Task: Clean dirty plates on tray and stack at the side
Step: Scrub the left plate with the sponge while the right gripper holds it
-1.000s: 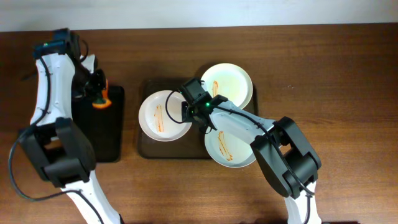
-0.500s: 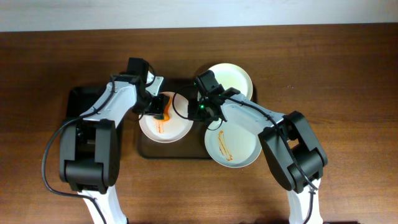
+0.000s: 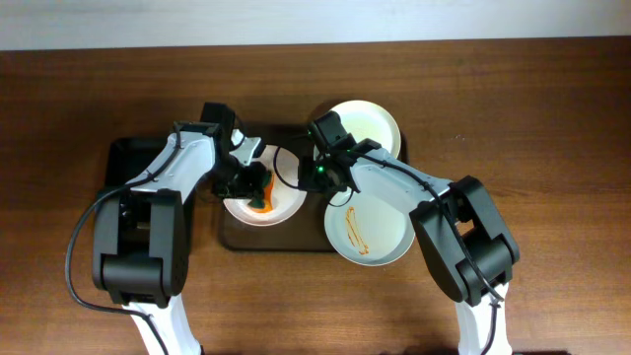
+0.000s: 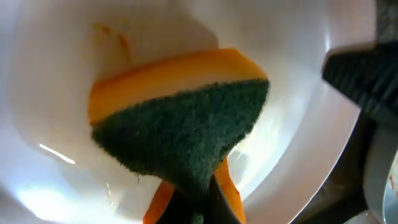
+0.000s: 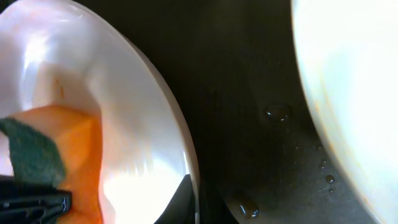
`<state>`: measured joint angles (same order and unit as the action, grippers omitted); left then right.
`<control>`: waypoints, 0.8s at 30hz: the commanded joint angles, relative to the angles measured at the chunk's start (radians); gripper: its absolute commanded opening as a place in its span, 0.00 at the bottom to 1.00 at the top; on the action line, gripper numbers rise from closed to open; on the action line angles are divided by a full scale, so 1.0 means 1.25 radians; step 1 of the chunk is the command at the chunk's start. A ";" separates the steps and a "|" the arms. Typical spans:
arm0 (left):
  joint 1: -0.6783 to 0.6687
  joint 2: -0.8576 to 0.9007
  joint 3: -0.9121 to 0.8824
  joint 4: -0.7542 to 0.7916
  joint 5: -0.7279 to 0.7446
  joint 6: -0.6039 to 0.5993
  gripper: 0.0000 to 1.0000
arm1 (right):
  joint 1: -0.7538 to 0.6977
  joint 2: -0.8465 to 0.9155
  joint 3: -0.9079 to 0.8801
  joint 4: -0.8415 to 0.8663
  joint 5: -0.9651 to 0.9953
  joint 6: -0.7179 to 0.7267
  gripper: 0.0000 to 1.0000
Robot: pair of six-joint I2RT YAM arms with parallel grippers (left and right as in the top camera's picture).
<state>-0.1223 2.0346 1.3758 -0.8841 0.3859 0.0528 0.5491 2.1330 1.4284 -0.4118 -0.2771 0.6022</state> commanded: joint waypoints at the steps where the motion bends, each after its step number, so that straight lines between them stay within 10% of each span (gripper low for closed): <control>1: -0.003 -0.002 -0.006 0.057 0.028 0.015 0.00 | -0.004 0.018 -0.004 -0.003 0.000 0.007 0.04; 8: -0.003 -0.002 -0.006 0.138 -0.407 -0.153 0.00 | -0.004 0.018 -0.004 -0.012 0.019 0.007 0.04; 11: -0.003 -0.002 -0.006 0.043 -0.355 -0.153 0.00 | -0.004 0.018 -0.004 -0.011 0.019 0.007 0.04; 17: -0.003 -0.002 -0.006 -0.045 0.123 0.000 0.00 | -0.004 0.018 -0.004 -0.012 0.018 0.007 0.04; 21: -0.003 -0.002 -0.006 0.102 0.093 -0.018 0.00 | -0.004 0.018 -0.004 -0.012 0.018 0.007 0.04; 24: -0.002 -0.002 -0.006 0.178 -0.172 -0.112 0.00 | -0.004 0.018 -0.004 -0.015 0.018 0.007 0.04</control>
<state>-0.1276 2.0239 1.3651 -0.6930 0.4267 0.0048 0.5503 2.1330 1.4284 -0.4221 -0.2749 0.6022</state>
